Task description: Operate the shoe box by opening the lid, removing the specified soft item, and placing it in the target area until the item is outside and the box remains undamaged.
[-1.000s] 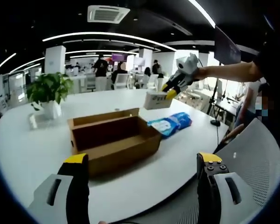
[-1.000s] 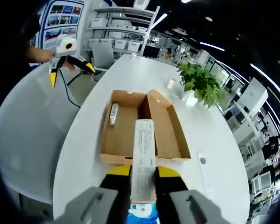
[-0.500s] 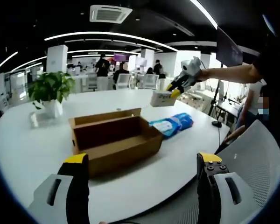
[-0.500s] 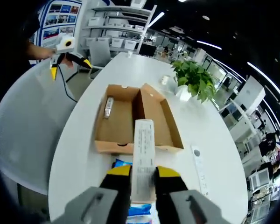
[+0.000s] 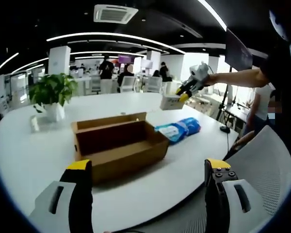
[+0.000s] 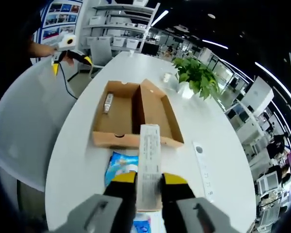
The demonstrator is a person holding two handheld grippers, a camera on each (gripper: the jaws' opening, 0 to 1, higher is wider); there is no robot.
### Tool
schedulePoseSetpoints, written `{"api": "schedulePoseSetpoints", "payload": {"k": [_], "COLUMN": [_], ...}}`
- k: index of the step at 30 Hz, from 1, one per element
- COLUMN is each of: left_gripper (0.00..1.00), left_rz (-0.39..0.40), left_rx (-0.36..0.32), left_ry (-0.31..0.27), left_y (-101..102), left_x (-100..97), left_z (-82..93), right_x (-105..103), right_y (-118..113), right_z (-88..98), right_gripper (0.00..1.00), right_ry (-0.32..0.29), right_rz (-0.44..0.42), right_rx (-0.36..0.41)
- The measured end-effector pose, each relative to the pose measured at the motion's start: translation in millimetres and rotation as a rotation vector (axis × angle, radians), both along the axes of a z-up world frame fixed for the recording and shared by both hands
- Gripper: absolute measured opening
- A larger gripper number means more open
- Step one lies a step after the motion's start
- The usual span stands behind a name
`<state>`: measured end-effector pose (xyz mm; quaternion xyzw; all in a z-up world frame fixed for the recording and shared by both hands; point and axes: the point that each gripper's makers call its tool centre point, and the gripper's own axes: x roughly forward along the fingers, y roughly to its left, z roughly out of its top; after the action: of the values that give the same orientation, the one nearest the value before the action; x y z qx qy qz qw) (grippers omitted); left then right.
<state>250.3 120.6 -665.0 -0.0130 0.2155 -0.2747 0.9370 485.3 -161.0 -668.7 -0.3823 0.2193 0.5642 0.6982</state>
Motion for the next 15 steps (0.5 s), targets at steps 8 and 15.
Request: {"api": "schedulePoseSetpoints", "payload": {"k": [8, 15], "left_gripper": [1.00, 1.00], "left_rz": [-0.007, -0.009], "left_rx": [-0.001, 0.001], "left_ry": [0.009, 0.006], "left_y": [-1.9, -2.6], "left_x": [-0.3, 0.2], "left_z": [-1.5, -0.6], "right_x": [7.1, 12.3], "right_y": [-17.3, -28.0], "right_z": [-6.5, -13.6], "right_gripper": [0.15, 0.15], "right_ry": [-0.004, -0.001], "right_rz": [-0.010, -0.021], "right_rx": [-0.020, -0.034]}}
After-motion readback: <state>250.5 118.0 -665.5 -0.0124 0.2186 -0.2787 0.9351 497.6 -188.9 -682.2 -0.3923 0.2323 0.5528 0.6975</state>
